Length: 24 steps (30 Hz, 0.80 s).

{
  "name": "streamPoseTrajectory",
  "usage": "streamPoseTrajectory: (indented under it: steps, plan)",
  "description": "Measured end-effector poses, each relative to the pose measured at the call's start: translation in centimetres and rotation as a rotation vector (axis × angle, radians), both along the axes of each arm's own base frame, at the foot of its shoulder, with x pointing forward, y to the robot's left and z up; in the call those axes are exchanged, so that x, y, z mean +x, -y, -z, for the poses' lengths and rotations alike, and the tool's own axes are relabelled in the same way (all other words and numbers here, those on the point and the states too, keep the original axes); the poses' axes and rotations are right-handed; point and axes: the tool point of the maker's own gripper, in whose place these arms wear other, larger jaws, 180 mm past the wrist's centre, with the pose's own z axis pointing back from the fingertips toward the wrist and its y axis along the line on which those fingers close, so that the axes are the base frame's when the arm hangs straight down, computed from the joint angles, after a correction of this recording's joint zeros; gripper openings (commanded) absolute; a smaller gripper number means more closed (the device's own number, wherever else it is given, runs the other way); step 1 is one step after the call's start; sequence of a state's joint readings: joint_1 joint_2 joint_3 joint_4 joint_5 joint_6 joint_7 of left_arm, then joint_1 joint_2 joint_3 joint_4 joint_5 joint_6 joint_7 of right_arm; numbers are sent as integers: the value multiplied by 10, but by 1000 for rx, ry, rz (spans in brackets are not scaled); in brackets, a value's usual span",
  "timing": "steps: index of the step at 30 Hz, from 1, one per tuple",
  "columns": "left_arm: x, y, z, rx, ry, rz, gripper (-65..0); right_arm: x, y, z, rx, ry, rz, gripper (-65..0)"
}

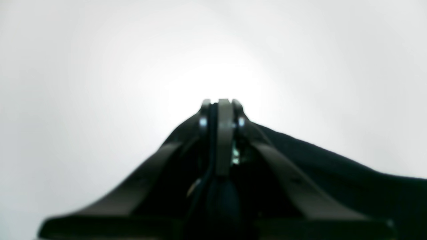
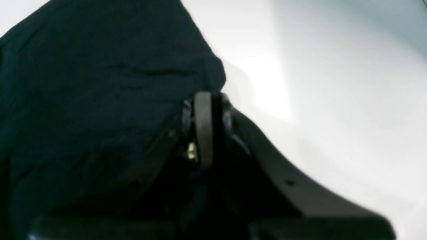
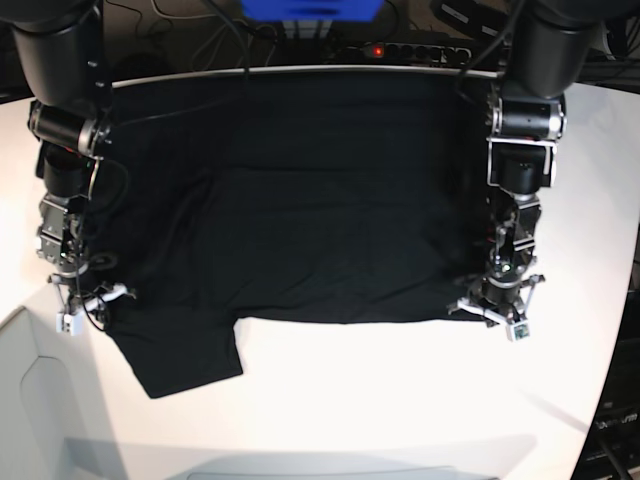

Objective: Fold the T-shirt properly
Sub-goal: 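Reach both grippers to the hem corners and grasp them, then fold the hem up over the shirt toward the collar with both grippers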

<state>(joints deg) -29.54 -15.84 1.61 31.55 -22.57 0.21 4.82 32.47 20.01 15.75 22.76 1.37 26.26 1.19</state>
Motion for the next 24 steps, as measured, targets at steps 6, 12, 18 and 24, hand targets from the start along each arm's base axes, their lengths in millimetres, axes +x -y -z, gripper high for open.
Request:
streamPoseTrajectory:
  steps: [6, 12, 18, 24]
  plan:
    - [0, 6, -5, -19, -6, 14, -650, 0, 1, -7, -24, -14, -7, -650]
    - [-17, 26, -14, -68, 0, 54, -650, -5, 3, -26, -64, 44, -4, -650]
    - [-29, 9, -43, -88, 61, 7, -650, -6, 18, -52, -100, 122, 26, -650]
    - [-43, 6, -71, -102, 117, 1, -650, -20, 32, -68, -132, 171, 67, -650]
